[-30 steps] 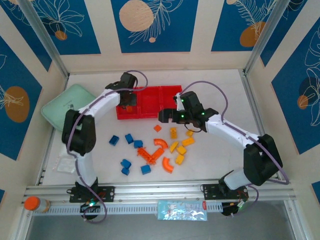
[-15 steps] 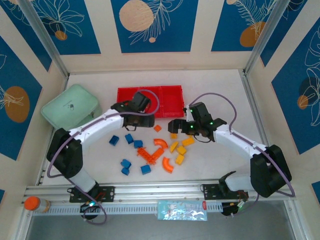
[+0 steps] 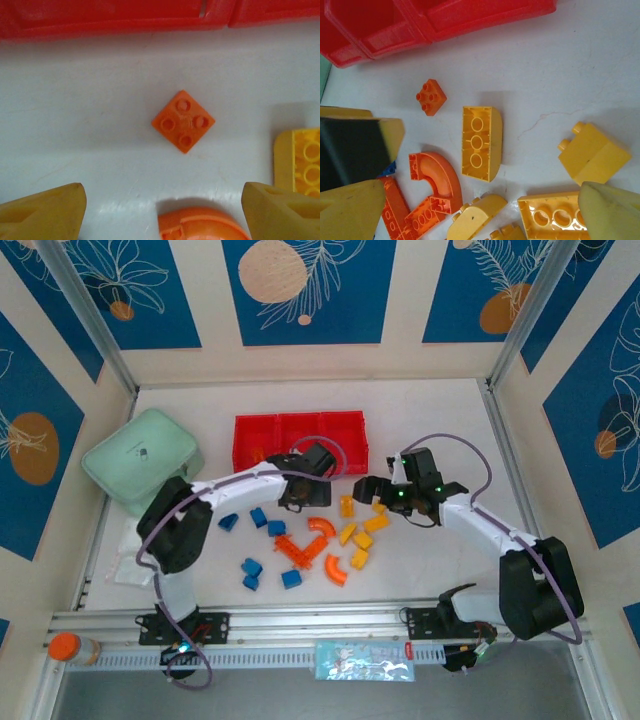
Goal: Sort the legos into containers by color
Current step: Rotate the lego at the center of the table.
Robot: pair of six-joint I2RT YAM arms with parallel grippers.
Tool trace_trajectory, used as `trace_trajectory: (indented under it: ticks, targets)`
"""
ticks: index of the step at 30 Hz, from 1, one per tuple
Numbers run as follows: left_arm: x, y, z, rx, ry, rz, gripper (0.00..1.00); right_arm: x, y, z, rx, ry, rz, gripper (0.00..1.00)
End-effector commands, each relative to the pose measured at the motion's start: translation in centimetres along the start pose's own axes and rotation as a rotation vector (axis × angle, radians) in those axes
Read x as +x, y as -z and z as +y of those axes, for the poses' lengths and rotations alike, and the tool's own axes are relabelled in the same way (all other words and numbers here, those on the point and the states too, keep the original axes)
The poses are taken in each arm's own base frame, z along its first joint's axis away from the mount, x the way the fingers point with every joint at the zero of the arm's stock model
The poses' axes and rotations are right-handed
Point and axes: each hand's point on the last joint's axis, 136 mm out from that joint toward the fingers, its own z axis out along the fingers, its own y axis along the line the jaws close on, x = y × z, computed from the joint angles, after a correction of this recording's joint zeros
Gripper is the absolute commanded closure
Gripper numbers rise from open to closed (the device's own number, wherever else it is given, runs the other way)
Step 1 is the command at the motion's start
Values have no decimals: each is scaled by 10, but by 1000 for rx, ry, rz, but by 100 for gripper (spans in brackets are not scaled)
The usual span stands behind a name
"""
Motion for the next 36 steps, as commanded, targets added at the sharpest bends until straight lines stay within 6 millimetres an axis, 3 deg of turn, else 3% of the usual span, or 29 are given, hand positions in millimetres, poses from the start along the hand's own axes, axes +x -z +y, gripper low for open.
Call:
trace_trajectory:
  ticks: [1, 12, 21, 36]
  targets:
    - [-11, -7, -11, -13, 20, -24, 19, -1, 5, 8, -52, 3, -6, 1]
    - [-20, -35, 0, -168, -1, -45, 16, -8, 6, 2, -55, -4, -13, 1]
    - [-12, -56, 4, -210, -7, -19, 13, -9, 0, 3, -65, -12, -2, 1]
    - [10, -40, 32, -221, 2, -14, 25, -8, -2, 4, -70, -16, 10, 1]
